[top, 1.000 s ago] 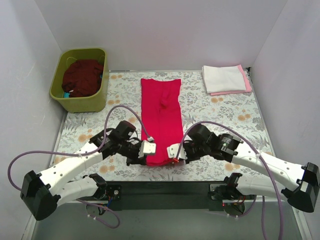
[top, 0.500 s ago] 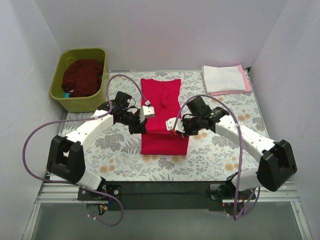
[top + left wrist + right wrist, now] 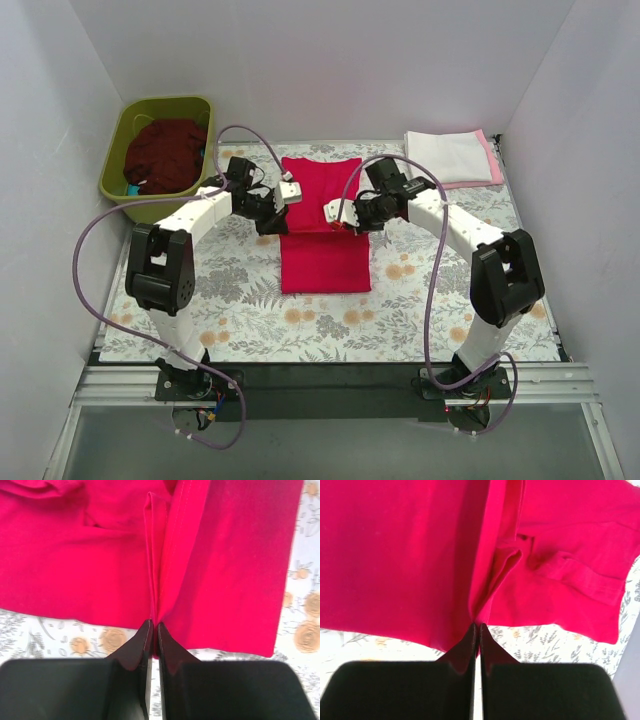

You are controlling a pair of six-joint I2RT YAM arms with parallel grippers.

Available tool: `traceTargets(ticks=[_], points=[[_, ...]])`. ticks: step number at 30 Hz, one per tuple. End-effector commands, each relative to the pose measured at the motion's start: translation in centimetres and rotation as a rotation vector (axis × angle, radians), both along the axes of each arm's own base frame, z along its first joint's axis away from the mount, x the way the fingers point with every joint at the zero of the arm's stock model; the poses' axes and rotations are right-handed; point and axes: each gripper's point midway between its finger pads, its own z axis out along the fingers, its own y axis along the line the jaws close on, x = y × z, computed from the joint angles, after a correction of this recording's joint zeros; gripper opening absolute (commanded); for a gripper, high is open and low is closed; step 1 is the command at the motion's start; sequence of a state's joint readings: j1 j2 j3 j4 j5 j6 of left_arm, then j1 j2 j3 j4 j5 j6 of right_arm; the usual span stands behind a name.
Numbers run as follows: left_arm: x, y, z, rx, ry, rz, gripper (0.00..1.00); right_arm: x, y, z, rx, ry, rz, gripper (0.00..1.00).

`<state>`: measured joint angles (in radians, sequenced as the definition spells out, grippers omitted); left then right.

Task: Fold and stack the t-shirts
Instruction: Fold the tshirt

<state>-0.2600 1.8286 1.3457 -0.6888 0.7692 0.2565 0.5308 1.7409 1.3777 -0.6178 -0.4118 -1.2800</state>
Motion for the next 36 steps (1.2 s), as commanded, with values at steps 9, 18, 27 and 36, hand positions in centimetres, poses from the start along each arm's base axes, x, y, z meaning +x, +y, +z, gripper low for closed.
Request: traceTargets(ticks=[9, 18, 27, 36], points=[[5.6, 0.2, -0.2, -0.003, -0.112, 0.010, 0.00, 5.1, 1.1, -0.3, 0.010, -0.069, -0.002, 0.01], [9.3, 1.5, 1.5, 0.007, -0.125, 0.190, 0.52, 9.1, 0.4, 4.8, 0.099, -0.134, -0.178, 0.68], [1.8, -0.8, 6.0, -0.215, 0.231, 0.358, 0.52, 1.5, 0.0, 7.1, 0.253, 0.281, -0.407, 0.55], [-8.9, -6.9, 5.9, -0.400, 0.861, 0.436, 0.55, -9.0, 3.8, 3.9, 0.348, 1.191, -0.507, 0.46]])
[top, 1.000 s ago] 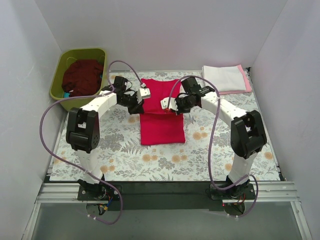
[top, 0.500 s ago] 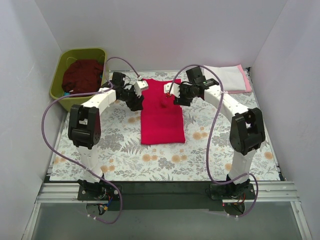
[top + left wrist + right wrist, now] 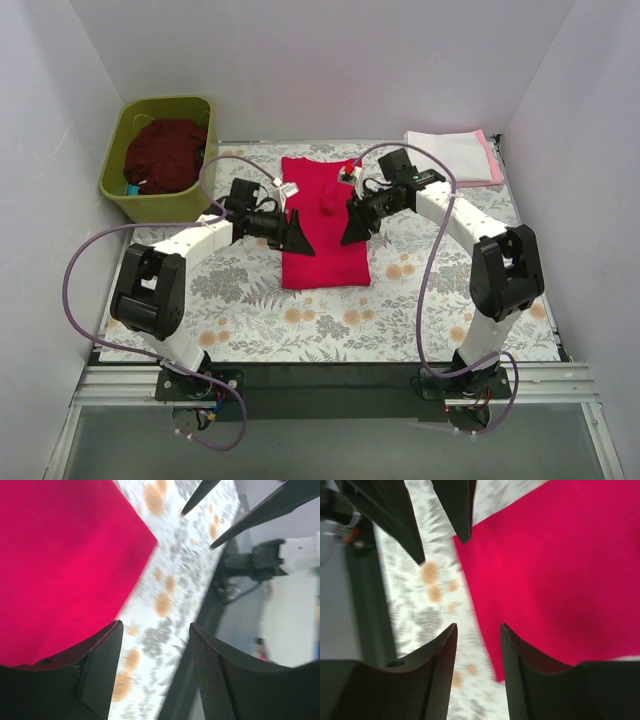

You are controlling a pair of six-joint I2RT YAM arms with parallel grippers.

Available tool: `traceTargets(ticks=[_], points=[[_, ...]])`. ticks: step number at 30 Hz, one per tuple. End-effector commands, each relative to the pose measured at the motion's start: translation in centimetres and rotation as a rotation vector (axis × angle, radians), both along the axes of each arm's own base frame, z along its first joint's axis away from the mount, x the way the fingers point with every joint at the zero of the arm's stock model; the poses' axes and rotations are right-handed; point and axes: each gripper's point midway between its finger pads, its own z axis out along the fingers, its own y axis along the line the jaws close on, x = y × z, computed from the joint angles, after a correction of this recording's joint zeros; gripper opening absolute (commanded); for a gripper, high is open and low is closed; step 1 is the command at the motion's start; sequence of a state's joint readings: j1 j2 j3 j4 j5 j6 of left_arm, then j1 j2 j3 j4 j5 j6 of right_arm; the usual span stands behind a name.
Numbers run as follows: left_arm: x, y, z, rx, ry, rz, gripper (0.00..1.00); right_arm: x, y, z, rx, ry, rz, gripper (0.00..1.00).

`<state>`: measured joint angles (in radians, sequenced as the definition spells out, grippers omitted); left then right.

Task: Fold and stack the t-shirts
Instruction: Fold the tshirt

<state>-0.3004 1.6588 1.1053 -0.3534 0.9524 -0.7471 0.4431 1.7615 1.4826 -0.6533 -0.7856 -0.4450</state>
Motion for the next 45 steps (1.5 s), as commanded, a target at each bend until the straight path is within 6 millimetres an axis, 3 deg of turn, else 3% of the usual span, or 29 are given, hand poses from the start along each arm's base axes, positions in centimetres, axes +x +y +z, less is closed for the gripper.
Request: traceTargets(ticks=[1, 6, 9, 11, 17, 20, 25, 27, 30, 31, 32, 34, 36, 39, 40, 41, 44, 45], points=[[-3.2, -2.3, 0.8, -0.110, 0.253, 0.025, 0.55, -5.8, 1.3, -1.7, 0.109, 0.497, -0.003, 0.45], [-4.9, -2.2, -3.2, -0.104, 0.475, 0.101, 0.55, -6.7, 1.7, -5.0, 0.109, 0.624, -0.081, 0.43], [-5.6, -1.8, -5.4, -0.086, 0.560, 0.156, 0.55, -7.2, 1.2, -8.1, 0.064, 0.691, -0.146, 0.39], [-6.5, -1.4, -6.9, -0.058, 0.598, 0.176, 0.55, -8.0, 0.2, -11.2, -0.013, 0.719, -0.199, 0.37], [-5.5, 0.8, -11.1, 0.028, 0.647, 0.320, 0.55, -7.6, -2.3, -16.5, -0.148, 0.725, -0.328, 0.35], [-5.4, 1.6, -12.2, 0.034, 0.710, 0.356, 0.55, -7.8, -3.2, -17.9, -0.189, 0.752, -0.370, 0.35], [-6.5, 2.0, -10.9, -0.013, 0.760, 0.346, 0.55, -8.3, -4.2, -16.8, -0.167, 0.762, -0.379, 0.36], [-6.8, 2.1, -9.8, -0.030, 0.726, 0.310, 0.55, -8.6, -4.1, -14.7, -0.145, 0.758, -0.327, 0.35], [-6.7, 1.9, -6.0, -0.074, 0.589, 0.245, 0.54, -7.9, -3.2, -9.8, -0.045, 0.673, -0.262, 0.37], [-6.6, 1.9, -4.2, -0.086, 0.509, 0.229, 0.54, -7.5, -3.0, -7.7, -0.003, 0.589, -0.232, 0.38], [-5.6, 1.9, -3.1, -0.082, 0.426, 0.227, 0.54, -7.0, -3.0, -6.9, 0.007, 0.521, -0.212, 0.40], [-5.4, 2.3, -2.2, -0.039, 0.271, 0.170, 0.52, -6.0, -3.0, -4.8, 0.006, 0.389, -0.169, 0.41], [-3.7, 3.1, -2.2, 0.048, 0.144, 0.184, 0.52, -4.7, -4.1, -5.5, -0.079, 0.200, -0.122, 0.42], [-4.4, 4.2, -3.7, 0.146, -0.010, 0.043, 0.51, -3.4, -5.6, -6.5, -0.194, -0.035, -0.060, 0.44], [-4.5, 4.4, -4.1, 0.166, -0.111, -0.024, 0.51, -3.3, -5.2, -6.4, -0.207, -0.105, -0.025, 0.44], [-4.7, 4.4, -4.0, 0.175, -0.188, -0.064, 0.51, -3.2, -5.8, -7.5, -0.261, -0.153, -0.019, 0.45], [-5.5, 4.5, -5.7, 0.251, -0.391, -0.194, 0.49, -3.3, -5.3, -8.4, -0.302, -0.338, 0.057, 0.49], [-5.3, 4.3, -5.3, 0.254, -0.466, -0.216, 0.49, -3.4, -5.1, -8.4, -0.304, -0.381, 0.075, 0.50]])
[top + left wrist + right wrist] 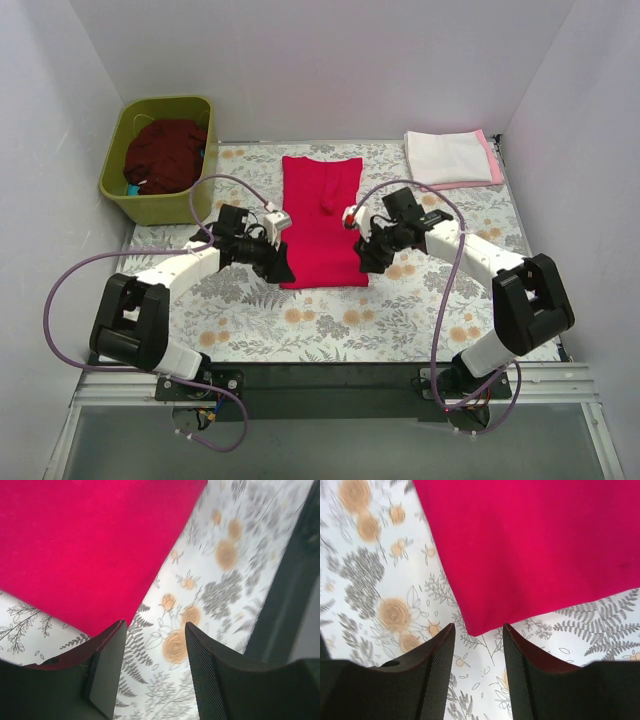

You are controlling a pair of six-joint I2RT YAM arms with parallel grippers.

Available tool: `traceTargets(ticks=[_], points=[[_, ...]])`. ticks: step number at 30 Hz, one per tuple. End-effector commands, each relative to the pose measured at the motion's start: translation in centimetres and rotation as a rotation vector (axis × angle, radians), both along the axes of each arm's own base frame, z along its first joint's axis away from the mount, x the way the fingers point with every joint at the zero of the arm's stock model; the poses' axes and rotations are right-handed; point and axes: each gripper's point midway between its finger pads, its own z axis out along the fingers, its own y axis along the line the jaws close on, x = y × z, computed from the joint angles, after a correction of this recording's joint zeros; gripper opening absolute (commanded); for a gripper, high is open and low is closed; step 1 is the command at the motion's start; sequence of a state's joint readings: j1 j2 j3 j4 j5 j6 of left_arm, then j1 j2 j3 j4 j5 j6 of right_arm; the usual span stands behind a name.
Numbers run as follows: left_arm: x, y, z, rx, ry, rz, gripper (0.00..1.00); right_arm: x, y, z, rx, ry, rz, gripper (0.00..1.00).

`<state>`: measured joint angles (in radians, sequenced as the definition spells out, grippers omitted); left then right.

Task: Fold and stack the t-shirts
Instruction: Fold the tshirt

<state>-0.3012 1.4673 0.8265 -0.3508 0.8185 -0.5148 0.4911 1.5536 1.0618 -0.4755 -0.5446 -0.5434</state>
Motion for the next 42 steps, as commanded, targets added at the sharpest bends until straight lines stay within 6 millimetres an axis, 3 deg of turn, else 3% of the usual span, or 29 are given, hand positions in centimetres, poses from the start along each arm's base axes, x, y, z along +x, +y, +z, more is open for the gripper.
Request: traceTargets(ticks=[1, 9, 19, 22, 25, 27, 29, 30, 32, 34, 37, 38, 40, 42], points=[[-1.4, 0.7, -1.6, 0.127, -0.331, -0.237, 0.49, 0.5, 0.0, -1.0, -0.114, -0.275, 0.154, 0.51], [-2.4, 0.0, -4.1, 0.211, -0.612, -0.443, 0.47, -0.6, 0.9, -4.3, -0.179, -0.385, 0.265, 0.49], [-1.5, 0.1, -5.9, 0.284, -0.661, -0.475, 0.45, -2.0, 0.7, -7.6, -0.238, -0.382, 0.329, 0.45], [-1.5, 0.7, -7.3, 0.326, -0.649, -0.494, 0.45, -2.7, 0.2, -8.5, -0.255, -0.367, 0.345, 0.43], [-1.9, 1.0, -8.5, 0.345, -0.623, -0.517, 0.39, -3.2, -0.3, -9.1, -0.269, -0.356, 0.350, 0.40], [-2.3, 1.2, -8.8, 0.348, -0.608, -0.535, 0.28, -3.2, -0.5, -9.2, -0.279, -0.356, 0.348, 0.34], [-2.9, 1.2, -9.3, 0.354, -0.589, -0.560, 0.19, -3.1, -0.6, -9.0, -0.283, -0.365, 0.340, 0.23], [-3.2, 1.4, -9.4, 0.357, -0.571, -0.565, 0.07, -3.0, -0.5, -8.7, -0.277, -0.370, 0.339, 0.16], [-2.7, 1.1, -8.5, 0.353, -0.574, -0.547, 0.00, -2.8, -0.3, -8.0, -0.275, -0.376, 0.331, 0.02], [-2.6, 0.9, -7.5, 0.349, -0.539, -0.518, 0.00, -2.1, 0.1, -6.1, -0.264, -0.387, 0.315, 0.01], [-1.1, 0.1, -4.1, 0.319, -0.548, -0.479, 0.00, -0.8, 0.7, -2.6, -0.215, -0.388, 0.271, 0.01], [0.1, -0.6, -1.8, 0.294, -0.588, -0.464, 0.00, -0.4, 0.9, -1.6, -0.193, -0.392, 0.266, 0.01], [0.1, -0.8, -0.2, 0.265, -0.577, -0.469, 0.00, 1.1, 1.1, 1.1, -0.163, -0.428, 0.235, 0.01], [0.3, -1.3, 1.9, 0.240, -0.593, -0.474, 0.00, 1.4, 0.7, 2.3, -0.160, -0.425, 0.231, 0.01]])
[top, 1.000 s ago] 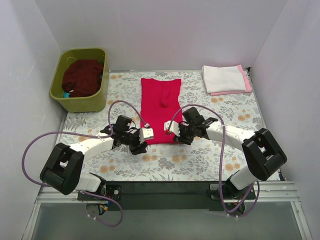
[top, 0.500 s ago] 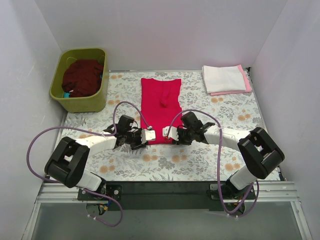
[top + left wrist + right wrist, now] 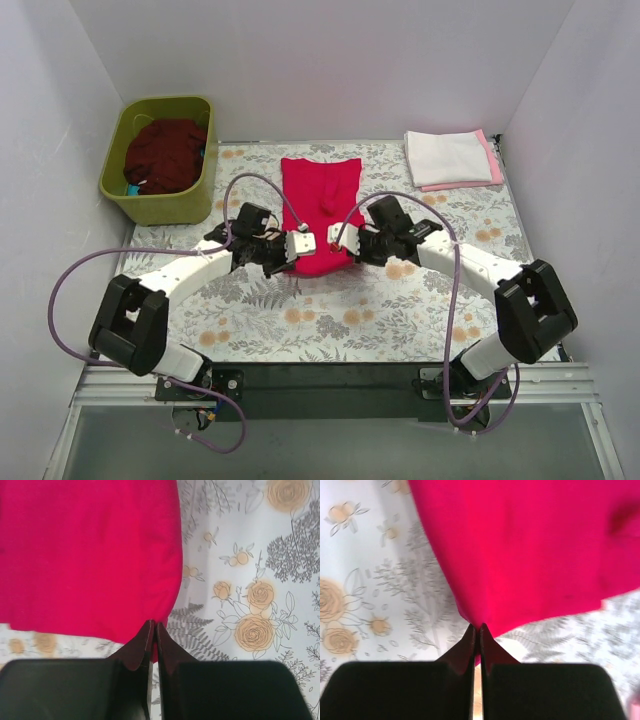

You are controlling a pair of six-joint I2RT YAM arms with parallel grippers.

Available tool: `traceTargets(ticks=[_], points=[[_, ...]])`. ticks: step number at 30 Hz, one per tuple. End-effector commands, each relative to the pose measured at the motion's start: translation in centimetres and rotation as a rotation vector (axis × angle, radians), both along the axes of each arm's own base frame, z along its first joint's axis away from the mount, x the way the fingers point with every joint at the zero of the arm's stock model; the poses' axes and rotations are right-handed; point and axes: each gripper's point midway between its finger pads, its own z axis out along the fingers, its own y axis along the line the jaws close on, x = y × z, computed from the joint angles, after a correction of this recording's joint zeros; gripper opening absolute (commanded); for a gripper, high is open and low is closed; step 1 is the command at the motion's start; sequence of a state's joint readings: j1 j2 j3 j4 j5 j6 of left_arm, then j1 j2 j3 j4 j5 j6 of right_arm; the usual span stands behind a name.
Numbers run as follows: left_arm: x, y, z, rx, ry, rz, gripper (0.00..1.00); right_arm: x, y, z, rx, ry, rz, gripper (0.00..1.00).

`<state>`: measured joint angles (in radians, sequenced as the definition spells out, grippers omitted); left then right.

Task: Fold and stack the t-shirts
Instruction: Fold the tshirt

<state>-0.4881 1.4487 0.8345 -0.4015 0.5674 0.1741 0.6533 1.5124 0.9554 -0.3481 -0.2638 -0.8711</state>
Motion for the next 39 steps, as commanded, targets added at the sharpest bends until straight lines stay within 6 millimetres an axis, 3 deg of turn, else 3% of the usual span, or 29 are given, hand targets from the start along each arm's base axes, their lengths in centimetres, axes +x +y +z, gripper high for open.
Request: traceTargets(ticks=[1, 5, 8, 11, 18, 21, 23, 26, 28, 29, 33, 37, 38, 39], points=[[-0.3, -0.7, 4.7, -0.067, 0.003, -0.022, 0.00, 0.9, 0.1, 4.9, 0.063, -0.036, 0.001, 0.01], [0.1, -1.1, 7.5, -0.088, -0.022, -0.029, 0.00, 0.5, -0.4, 6.7, 0.052, -0.041, 0.021, 0.01], [-1.0, -1.0, 9.1, -0.099, -0.009, -0.057, 0.00, -0.8, -1.0, 7.8, 0.054, -0.026, 0.032, 0.01], [-3.4, -0.6, 10.0, -0.114, 0.034, -0.089, 0.00, -3.1, -1.6, 8.6, 0.072, 0.031, 0.031, 0.01], [-10.3, 0.1, 12.0, -0.203, 0.184, -0.132, 0.00, -10.7, -2.6, 9.7, 0.119, 0.166, 0.081, 0.01], [-11.8, 0.4, 13.8, -0.227, 0.247, -0.103, 0.00, -13.3, -3.1, 10.1, 0.126, 0.237, 0.099, 0.01], [-12.0, 0.4, 14.6, -0.222, 0.278, -0.078, 0.00, -13.4, -3.0, 11.3, 0.139, 0.235, 0.102, 0.01], [-9.9, 0.4, 15.5, -0.202, 0.260, -0.013, 0.00, -11.5, -2.3, 13.2, 0.141, 0.164, 0.115, 0.01], [-7.2, 0.3, 16.1, -0.213, 0.243, 0.020, 0.00, -9.5, -2.1, 13.1, 0.127, 0.163, 0.101, 0.01], [-6.1, 0.3, 16.3, -0.222, 0.237, 0.028, 0.00, -8.4, -1.7, 14.2, 0.144, 0.130, 0.122, 0.01], [0.1, 1.4, 16.4, -0.234, 0.202, 0.074, 0.00, -3.6, -1.6, 13.2, 0.113, 0.130, 0.125, 0.01], [4.5, 1.6, 14.7, -0.219, 0.201, 0.092, 0.00, 0.9, -1.0, 12.0, 0.105, 0.135, 0.131, 0.01], [5.9, 1.7, 13.3, -0.203, 0.219, 0.106, 0.00, 1.7, -0.9, 11.5, 0.101, 0.141, 0.134, 0.01], [7.3, 1.8, 12.9, -0.207, 0.194, 0.119, 0.00, 3.1, -1.0, 9.8, 0.079, 0.162, 0.138, 0.01]])
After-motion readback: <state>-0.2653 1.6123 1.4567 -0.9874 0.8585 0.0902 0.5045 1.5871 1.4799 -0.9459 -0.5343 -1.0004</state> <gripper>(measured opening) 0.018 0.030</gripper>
